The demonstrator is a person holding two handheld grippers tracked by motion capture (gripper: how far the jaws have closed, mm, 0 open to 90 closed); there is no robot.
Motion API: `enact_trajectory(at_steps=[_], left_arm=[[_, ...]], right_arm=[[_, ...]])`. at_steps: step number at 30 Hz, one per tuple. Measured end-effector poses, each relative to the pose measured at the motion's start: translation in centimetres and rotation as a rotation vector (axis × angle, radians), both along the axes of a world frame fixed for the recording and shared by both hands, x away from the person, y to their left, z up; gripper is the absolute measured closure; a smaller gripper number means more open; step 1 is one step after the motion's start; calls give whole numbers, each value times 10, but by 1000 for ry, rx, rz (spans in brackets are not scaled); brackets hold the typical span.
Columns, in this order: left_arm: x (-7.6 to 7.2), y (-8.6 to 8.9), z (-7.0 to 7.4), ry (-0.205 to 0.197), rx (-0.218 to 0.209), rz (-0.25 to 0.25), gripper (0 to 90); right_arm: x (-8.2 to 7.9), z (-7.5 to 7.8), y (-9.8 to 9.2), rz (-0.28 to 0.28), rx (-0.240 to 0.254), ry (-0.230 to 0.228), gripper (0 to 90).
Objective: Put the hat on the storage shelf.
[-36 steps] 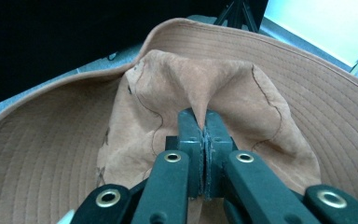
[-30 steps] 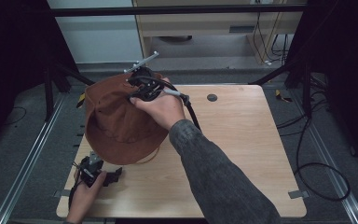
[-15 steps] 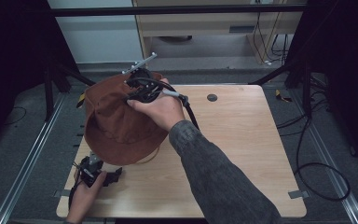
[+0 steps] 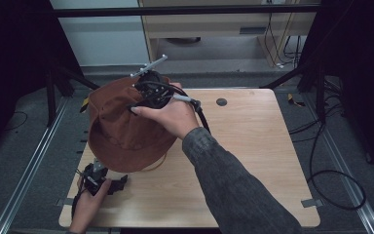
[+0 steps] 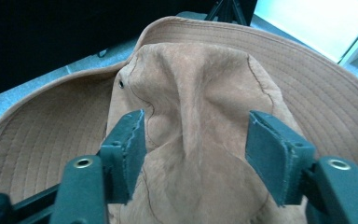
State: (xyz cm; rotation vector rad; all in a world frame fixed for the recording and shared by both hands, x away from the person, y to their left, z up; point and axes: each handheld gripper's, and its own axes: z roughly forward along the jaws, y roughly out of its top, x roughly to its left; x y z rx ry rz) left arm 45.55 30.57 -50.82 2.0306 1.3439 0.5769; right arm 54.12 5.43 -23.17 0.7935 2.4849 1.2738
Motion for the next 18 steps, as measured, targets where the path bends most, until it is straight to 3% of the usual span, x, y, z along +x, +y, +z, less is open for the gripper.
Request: enact_trajectory(at_steps=[10, 18], left_arm=[[0, 0, 0, 1, 1, -1, 0], [0, 0, 0, 0, 0, 0, 0]], right_arm=[[-7, 3, -9, -22, -11, -4, 182], [-10, 2, -20, -25, -16, -11, 103]])
